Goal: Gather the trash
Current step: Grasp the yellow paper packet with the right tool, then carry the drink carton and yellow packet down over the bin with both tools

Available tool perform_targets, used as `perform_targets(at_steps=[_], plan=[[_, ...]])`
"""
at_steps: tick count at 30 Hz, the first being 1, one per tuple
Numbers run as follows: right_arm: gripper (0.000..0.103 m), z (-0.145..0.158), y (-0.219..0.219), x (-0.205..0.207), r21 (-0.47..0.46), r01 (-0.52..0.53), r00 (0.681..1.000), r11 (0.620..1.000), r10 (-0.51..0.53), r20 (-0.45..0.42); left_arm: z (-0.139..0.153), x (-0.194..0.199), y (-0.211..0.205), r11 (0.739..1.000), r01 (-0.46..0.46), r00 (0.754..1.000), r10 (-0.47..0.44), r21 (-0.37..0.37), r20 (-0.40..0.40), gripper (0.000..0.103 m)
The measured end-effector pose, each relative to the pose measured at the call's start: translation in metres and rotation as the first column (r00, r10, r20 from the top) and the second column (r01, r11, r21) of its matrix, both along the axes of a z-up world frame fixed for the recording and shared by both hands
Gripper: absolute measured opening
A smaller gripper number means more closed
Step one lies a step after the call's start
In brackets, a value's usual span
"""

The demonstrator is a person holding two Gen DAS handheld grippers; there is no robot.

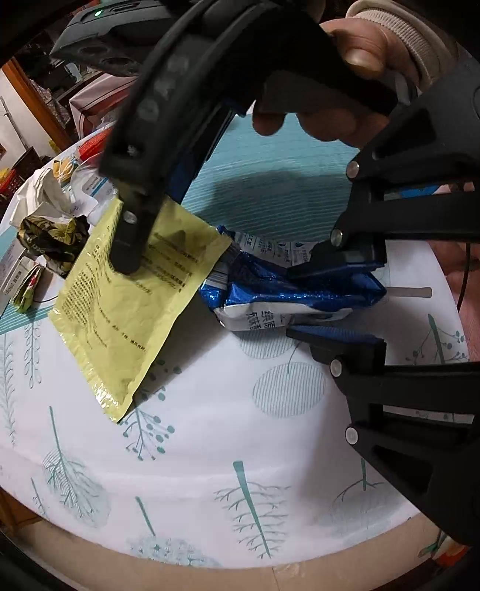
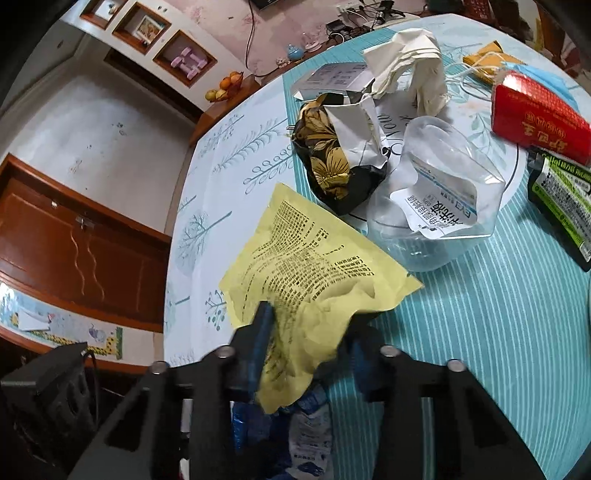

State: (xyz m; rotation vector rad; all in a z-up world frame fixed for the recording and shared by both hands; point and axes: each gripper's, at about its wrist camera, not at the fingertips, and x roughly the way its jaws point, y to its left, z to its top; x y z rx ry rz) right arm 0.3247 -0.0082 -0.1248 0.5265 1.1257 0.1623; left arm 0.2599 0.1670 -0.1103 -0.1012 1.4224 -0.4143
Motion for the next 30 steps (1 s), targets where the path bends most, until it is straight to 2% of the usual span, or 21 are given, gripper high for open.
perform_targets(at_steps=[4,11,15,22,30], plan=[[0.008,0.007,-0.002,-0.004,-0.004,-0.022,1.0,1.0,0.022,0.021,0.002,-0.001,0.006,1.0,-0.012,1.0,0.012,0.003,-0.001,0.02],[0.004,0.046,-0.014,-0.023,-0.04,-0.032,0.995,0.999,0.036,0.098,0.009,-0.004,0.01,0.999,-0.038,0.999,0.037,0.024,0.007,0.018],[0.003,0.066,-0.024,-0.044,-0.055,-0.036,0.993,0.998,0.042,0.107,0.018,-0.008,0.01,0.998,-0.051,0.999,0.05,0.035,0.01,0.018],[0.003,0.095,-0.057,-0.109,-0.099,-0.06,0.99,0.993,0.072,0.125,0.044,-0.022,-0.005,0.997,-0.07,0.996,0.068,0.029,0.054,0.018],[0.003,0.125,-0.107,-0.203,-0.171,-0.106,0.98,0.98,0.132,0.147,0.075,-0.065,-0.043,0.998,-0.065,0.991,0.062,0.018,0.119,0.018]])
